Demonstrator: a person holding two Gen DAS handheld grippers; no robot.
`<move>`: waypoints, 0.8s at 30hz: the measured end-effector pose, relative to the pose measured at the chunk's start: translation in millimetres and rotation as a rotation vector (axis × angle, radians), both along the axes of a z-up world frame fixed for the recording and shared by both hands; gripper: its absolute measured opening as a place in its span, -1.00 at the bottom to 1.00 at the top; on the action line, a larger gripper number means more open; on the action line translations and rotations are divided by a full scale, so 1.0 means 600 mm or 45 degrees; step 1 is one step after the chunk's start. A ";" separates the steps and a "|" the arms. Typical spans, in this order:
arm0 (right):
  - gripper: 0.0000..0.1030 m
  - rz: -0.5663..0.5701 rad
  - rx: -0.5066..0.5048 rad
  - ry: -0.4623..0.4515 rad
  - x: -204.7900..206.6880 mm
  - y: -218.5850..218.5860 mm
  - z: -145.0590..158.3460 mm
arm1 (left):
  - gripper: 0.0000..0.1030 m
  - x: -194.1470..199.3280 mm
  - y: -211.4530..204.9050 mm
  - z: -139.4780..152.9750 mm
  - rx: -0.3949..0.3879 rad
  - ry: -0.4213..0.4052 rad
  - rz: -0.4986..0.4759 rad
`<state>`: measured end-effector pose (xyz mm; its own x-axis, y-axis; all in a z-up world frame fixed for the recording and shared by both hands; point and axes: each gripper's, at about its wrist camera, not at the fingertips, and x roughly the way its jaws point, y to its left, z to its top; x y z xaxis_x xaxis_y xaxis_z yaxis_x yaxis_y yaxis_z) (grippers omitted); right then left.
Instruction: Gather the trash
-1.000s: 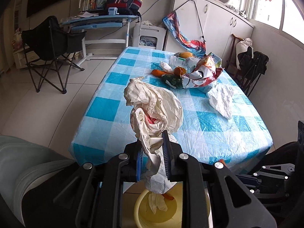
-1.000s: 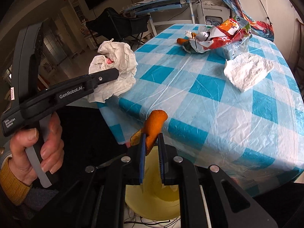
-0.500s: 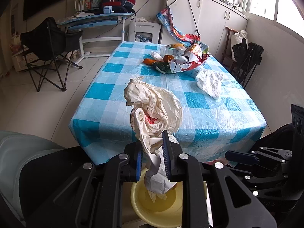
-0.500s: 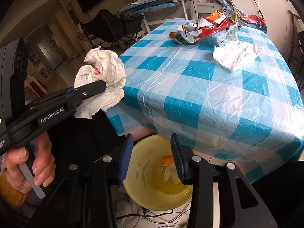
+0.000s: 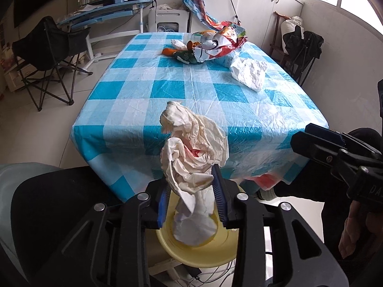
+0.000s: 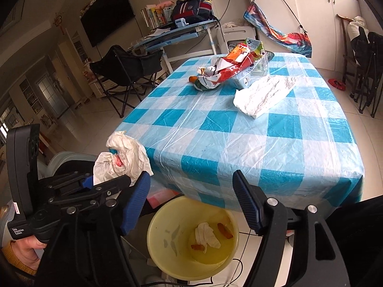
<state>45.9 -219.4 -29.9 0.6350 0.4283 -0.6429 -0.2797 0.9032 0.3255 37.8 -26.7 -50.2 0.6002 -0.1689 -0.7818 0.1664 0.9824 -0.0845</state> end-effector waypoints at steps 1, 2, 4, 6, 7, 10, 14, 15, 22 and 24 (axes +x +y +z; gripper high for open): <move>0.36 -0.009 0.002 0.000 0.001 -0.002 0.000 | -0.07 -0.001 -0.001 0.000 0.010 -0.006 0.007; 0.37 -0.014 0.003 0.000 0.000 -0.005 -0.001 | 0.04 -0.003 -0.001 0.001 0.015 -0.013 0.013; 0.38 -0.018 0.000 -0.003 -0.003 -0.006 -0.001 | 0.11 -0.004 0.000 0.003 0.018 -0.022 0.017; 0.38 -0.017 -0.007 -0.008 -0.004 -0.007 -0.002 | 0.14 -0.005 0.000 0.006 0.026 -0.031 0.023; 0.38 -0.017 -0.009 -0.011 -0.005 -0.006 -0.001 | 0.17 -0.006 0.000 0.007 0.031 -0.039 0.027; 0.39 -0.017 -0.016 -0.020 -0.009 -0.007 -0.001 | 0.25 -0.009 0.002 0.014 0.042 -0.074 0.044; 0.42 -0.028 -0.020 -0.031 -0.010 -0.008 0.000 | 0.34 -0.014 0.008 0.023 0.045 -0.116 0.074; 0.43 -0.030 -0.021 -0.033 -0.011 -0.008 0.000 | 0.34 -0.014 0.010 0.025 0.043 -0.122 0.081; 0.44 -0.031 -0.034 -0.045 -0.013 -0.007 0.001 | 0.36 -0.017 0.021 0.033 0.031 -0.157 0.122; 0.44 -0.031 -0.038 -0.050 -0.014 -0.006 0.001 | 0.36 -0.018 0.022 0.035 0.029 -0.168 0.129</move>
<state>37.6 -222.8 -29.0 0.6699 0.3938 -0.6295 -0.2697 0.9189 0.2878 27.0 -13.3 -29.2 0.7112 -0.0853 -0.6978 0.0747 0.9962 -0.0456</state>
